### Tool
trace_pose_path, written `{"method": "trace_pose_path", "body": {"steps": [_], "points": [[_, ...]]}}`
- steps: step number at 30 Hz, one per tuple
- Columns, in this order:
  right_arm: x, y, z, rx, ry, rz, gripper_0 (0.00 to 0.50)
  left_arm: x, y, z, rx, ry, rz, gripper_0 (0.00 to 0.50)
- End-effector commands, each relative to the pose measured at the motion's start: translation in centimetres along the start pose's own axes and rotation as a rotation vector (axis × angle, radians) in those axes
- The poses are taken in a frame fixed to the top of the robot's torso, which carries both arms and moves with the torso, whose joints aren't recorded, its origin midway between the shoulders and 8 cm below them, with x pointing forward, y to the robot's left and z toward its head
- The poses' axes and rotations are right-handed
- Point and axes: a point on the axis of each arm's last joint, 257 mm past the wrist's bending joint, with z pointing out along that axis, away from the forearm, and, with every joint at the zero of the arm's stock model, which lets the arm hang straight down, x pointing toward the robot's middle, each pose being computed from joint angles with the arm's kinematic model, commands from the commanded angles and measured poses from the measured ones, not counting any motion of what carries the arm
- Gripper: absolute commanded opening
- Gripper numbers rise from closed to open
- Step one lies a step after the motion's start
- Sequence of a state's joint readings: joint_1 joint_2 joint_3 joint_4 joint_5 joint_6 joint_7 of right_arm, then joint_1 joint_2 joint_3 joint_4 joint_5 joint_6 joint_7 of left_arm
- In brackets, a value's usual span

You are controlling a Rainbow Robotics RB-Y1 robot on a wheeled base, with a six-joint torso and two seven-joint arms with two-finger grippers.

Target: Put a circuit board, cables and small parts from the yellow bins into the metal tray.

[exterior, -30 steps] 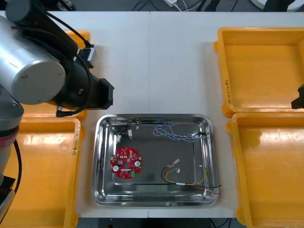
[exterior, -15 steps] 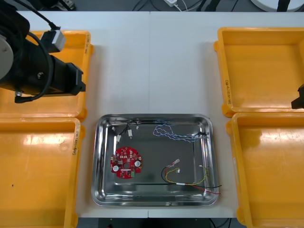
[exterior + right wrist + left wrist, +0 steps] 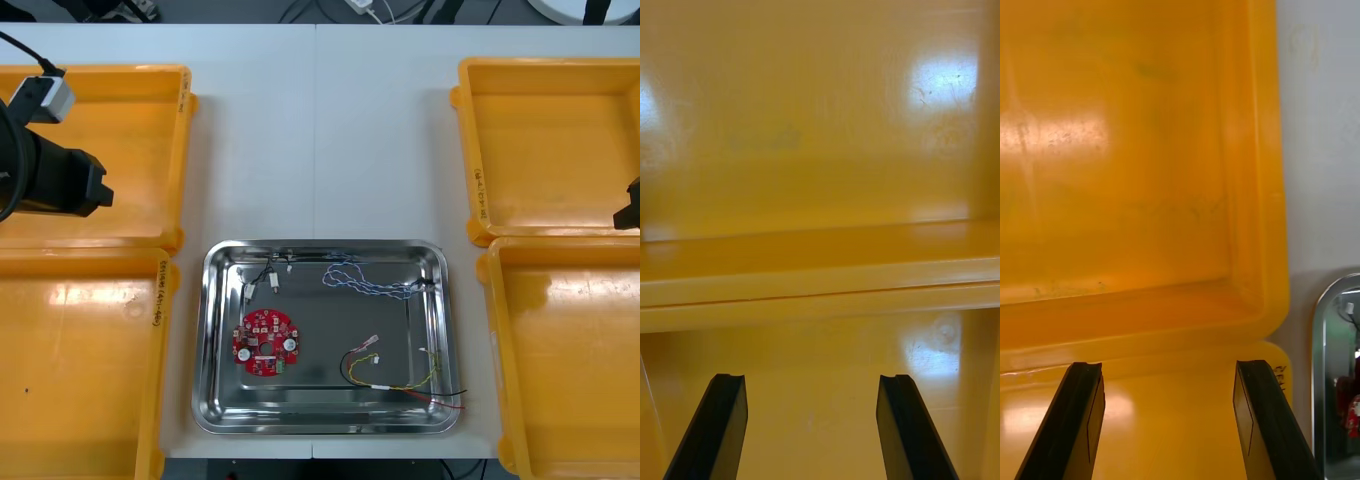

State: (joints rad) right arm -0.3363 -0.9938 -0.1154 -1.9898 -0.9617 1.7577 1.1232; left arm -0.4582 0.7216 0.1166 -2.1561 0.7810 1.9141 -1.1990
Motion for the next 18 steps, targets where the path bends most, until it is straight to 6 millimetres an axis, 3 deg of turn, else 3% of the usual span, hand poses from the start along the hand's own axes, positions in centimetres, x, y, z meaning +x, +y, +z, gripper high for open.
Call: {"method": "trace_pose_path", "body": {"steps": [1,11,18], "points": [[-1.2,-2.0,-1.7,0.046,-0.044,0.009,0.500,0.8,4.1,-1.0,-0.066,0.018,0.032,0.500],[-1.2,-2.0,-1.7,0.046,-0.044,0.009,0.500,2.1,8.4,-0.5,-0.107,0.081,0.004,0.500],[-1.2,-2.0,-1.7,0.046,-0.044,0.009,0.500,4.5,10.2,-0.4,-0.126,0.139,0.006,0.500]]}}
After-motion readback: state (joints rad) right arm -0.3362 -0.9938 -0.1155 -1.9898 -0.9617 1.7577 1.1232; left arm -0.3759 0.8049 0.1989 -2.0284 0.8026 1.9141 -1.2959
